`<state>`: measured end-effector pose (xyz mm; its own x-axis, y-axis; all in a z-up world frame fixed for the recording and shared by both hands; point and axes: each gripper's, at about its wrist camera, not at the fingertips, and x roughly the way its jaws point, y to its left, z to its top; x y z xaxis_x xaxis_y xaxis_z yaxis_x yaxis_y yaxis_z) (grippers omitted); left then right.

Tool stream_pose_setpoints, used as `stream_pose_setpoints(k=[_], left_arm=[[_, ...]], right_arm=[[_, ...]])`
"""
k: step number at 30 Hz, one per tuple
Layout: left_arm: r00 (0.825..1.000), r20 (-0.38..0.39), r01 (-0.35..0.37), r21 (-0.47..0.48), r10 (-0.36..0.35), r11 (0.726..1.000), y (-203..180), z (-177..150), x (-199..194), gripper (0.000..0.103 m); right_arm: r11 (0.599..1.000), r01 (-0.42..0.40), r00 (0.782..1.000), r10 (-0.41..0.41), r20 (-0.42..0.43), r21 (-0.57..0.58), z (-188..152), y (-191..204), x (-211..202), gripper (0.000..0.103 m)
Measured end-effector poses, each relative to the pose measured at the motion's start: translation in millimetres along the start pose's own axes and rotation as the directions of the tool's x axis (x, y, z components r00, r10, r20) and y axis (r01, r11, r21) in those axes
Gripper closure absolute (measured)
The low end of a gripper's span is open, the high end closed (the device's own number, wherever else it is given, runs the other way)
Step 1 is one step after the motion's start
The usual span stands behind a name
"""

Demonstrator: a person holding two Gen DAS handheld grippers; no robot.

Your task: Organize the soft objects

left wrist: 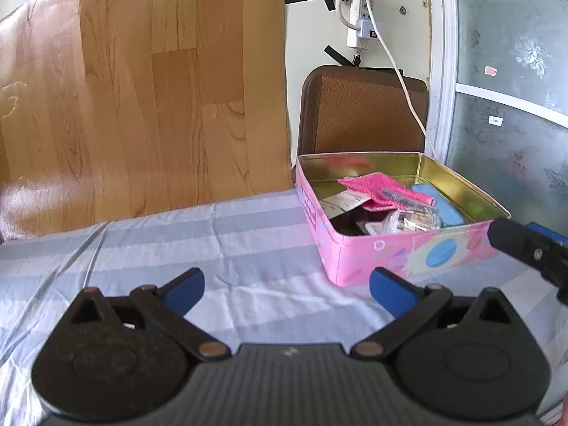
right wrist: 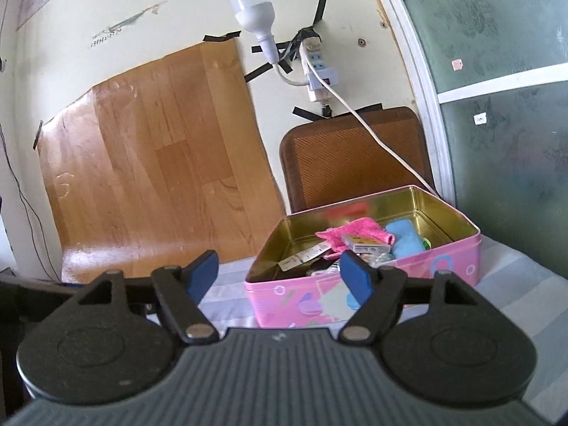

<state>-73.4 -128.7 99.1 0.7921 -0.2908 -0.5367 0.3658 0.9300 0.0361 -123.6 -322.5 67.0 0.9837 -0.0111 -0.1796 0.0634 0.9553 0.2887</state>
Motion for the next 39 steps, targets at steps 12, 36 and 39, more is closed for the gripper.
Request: stream_pose_setpoints(k=[12, 36, 39], left_arm=[[0.998, 0.014, 0.069, 0.014, -0.069, 0.998, -2, -12, -18, 0.0], [0.987, -0.142, 0.083, 0.059, -0.074, 0.995, -12, -23, 25, 0.0], [0.985, -0.155, 0.086, 0.052, -0.077, 0.995, -8, -25, 30, 0.0]], right_arm=[[0.999, -0.006, 1.0, 0.005, 0.012, 0.049, 11, 4, -16, 0.016], [0.992, 0.046, 0.997, -0.037, -0.07, 0.119, -1, -10, 21, 0.015], [0.992, 0.045, 0.996, -0.035, -0.085, 0.118, -3, -8, 27, 0.015]])
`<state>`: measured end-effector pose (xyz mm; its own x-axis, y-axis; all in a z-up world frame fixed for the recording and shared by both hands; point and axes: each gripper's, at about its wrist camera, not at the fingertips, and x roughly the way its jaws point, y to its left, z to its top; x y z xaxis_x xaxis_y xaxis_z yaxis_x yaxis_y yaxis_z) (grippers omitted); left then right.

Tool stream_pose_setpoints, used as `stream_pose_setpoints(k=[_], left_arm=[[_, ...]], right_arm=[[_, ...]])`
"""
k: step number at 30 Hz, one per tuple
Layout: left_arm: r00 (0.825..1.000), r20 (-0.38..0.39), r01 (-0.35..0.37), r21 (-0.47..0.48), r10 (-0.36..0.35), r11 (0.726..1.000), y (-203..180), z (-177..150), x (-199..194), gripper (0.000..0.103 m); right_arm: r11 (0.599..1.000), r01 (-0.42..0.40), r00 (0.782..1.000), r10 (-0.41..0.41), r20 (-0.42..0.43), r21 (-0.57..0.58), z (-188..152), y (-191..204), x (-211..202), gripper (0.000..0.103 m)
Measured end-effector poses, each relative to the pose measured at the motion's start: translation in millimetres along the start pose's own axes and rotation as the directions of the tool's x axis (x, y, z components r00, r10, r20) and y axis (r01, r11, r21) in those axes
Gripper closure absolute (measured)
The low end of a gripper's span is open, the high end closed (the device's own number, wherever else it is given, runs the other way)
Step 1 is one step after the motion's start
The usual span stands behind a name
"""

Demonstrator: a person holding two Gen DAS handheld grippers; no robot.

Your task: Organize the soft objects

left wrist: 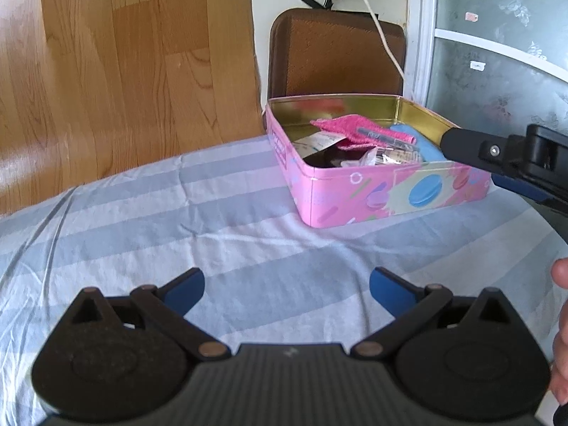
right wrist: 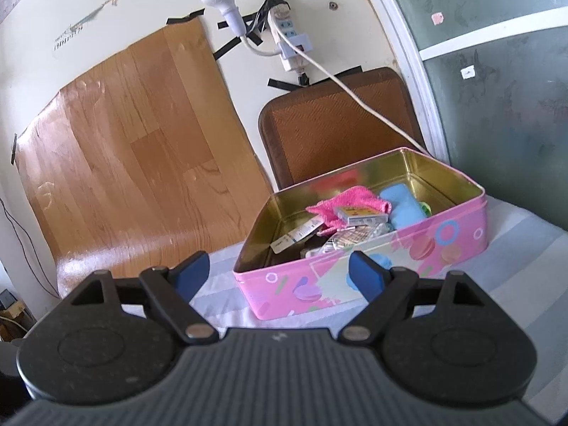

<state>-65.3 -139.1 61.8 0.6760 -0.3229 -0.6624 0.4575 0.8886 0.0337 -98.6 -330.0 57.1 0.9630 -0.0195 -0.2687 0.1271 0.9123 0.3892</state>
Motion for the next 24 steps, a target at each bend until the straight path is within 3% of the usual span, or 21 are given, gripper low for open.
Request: stream_pose_setpoints(k=[24], left_arm=[[0.999, -0.042, 0.016, 0.025, -0.015, 1.0, 6, -3, 13, 0.0]], right_arm=[[1.0, 0.008, 0.999, -0.007, -0.043, 0.006, -4, -2, 12, 0.015]])
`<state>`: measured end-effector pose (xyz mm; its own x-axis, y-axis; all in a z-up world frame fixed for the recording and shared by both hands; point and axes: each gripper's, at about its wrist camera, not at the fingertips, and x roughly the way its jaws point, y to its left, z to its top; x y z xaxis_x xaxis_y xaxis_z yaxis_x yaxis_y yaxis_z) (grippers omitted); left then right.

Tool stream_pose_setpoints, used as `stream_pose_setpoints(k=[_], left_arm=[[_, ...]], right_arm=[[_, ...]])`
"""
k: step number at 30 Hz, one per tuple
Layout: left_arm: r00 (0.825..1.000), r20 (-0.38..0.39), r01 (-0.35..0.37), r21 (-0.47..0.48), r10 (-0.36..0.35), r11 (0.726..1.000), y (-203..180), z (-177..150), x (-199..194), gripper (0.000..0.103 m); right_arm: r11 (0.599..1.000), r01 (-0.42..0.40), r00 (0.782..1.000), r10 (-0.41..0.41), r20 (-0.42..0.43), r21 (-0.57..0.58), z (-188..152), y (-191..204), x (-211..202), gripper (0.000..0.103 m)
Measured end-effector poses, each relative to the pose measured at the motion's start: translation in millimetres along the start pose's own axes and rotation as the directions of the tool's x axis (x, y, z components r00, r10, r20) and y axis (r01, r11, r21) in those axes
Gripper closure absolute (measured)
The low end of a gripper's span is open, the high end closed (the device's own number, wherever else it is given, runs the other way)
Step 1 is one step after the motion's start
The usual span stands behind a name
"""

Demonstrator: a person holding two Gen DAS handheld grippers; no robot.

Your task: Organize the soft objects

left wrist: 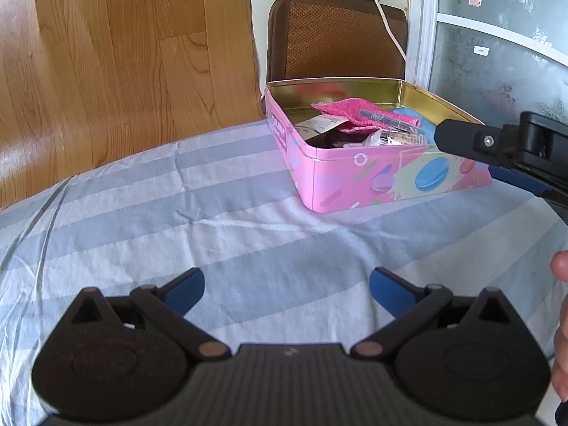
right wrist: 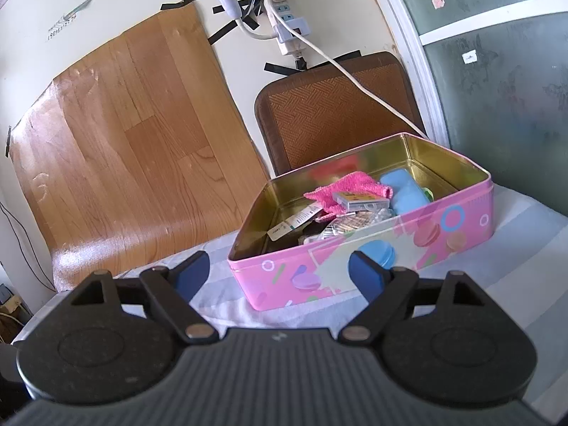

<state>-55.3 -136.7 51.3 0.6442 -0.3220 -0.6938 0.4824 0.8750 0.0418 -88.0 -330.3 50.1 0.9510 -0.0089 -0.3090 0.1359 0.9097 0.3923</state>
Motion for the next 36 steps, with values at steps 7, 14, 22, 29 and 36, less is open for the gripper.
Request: stream_pose_setpoints(k=[7, 14, 22, 29, 36], left_arm=[[1.0, -0.005, -0.009, 0.007, 0.009, 1.0, 0, -1, 1, 0.0], [0.999, -0.021, -0.023, 0.028, 0.024, 0.999, 1, -4, 3, 0.0], [0.998, -0.046, -0.032, 0.026, 0.033, 0.999, 4, -11, 4, 0.0], [0.996, -0.086, -0.005, -0.019, 0.003, 1.0, 12, -15, 7, 0.0], [0.995, -0.1, -0.012, -0.026, 0.01, 1.0, 13, -17, 6, 0.0]], right_arm=[[1.0, 0.0, 1.0, 0.0, -0.005, 0.004, -1, -1, 1, 0.015], [1.0, -0.001, 1.0, 0.001, -0.007, 0.006, -1, -2, 1, 0.015], [1.0, -0.004, 1.0, 0.004, -0.015, 0.006, -3, -1, 3, 0.015], [1.0, -0.017, 0.999, 0.017, -0.032, 0.001, -6, 2, 4, 0.015], [1.0, -0.022, 0.999, 0.022, -0.042, 0.008, -6, 2, 5, 0.015]])
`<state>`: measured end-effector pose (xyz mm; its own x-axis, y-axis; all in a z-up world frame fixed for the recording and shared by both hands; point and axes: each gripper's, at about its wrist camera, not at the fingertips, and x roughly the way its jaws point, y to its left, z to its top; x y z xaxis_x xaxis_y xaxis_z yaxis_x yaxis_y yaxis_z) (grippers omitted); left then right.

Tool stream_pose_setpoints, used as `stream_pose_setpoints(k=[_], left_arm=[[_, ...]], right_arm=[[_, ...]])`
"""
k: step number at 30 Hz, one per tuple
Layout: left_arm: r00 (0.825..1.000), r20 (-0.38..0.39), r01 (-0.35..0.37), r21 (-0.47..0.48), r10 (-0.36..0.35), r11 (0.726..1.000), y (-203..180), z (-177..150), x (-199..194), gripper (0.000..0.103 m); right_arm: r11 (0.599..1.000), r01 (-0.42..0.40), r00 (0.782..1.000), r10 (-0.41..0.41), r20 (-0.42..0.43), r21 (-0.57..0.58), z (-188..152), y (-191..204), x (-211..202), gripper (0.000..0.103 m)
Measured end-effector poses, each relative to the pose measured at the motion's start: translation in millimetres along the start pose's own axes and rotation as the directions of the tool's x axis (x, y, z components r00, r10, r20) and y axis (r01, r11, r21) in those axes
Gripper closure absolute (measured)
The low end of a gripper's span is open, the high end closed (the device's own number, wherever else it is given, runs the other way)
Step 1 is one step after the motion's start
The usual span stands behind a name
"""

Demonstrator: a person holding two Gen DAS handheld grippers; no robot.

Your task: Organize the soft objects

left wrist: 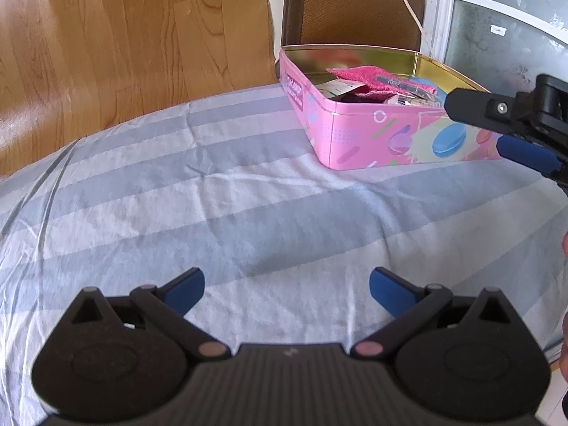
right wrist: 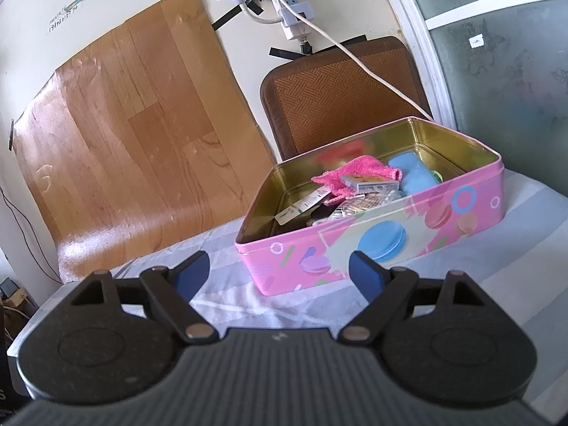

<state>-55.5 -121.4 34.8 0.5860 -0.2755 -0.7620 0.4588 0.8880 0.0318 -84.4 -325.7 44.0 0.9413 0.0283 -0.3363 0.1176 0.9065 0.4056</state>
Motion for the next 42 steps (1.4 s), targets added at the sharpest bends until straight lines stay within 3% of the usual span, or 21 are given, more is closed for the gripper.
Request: stream_pose_setpoints(k=[42], left_arm=[[0.997, -0.033, 0.072, 0.022, -0.071, 0.997, -7.5, -5.6, -3.3, 0.0]], right_arm=[[1.0, -0.006, 1.0, 0.006, -0.003, 0.004, -1.0, -0.3, -1.5, 0.015]])
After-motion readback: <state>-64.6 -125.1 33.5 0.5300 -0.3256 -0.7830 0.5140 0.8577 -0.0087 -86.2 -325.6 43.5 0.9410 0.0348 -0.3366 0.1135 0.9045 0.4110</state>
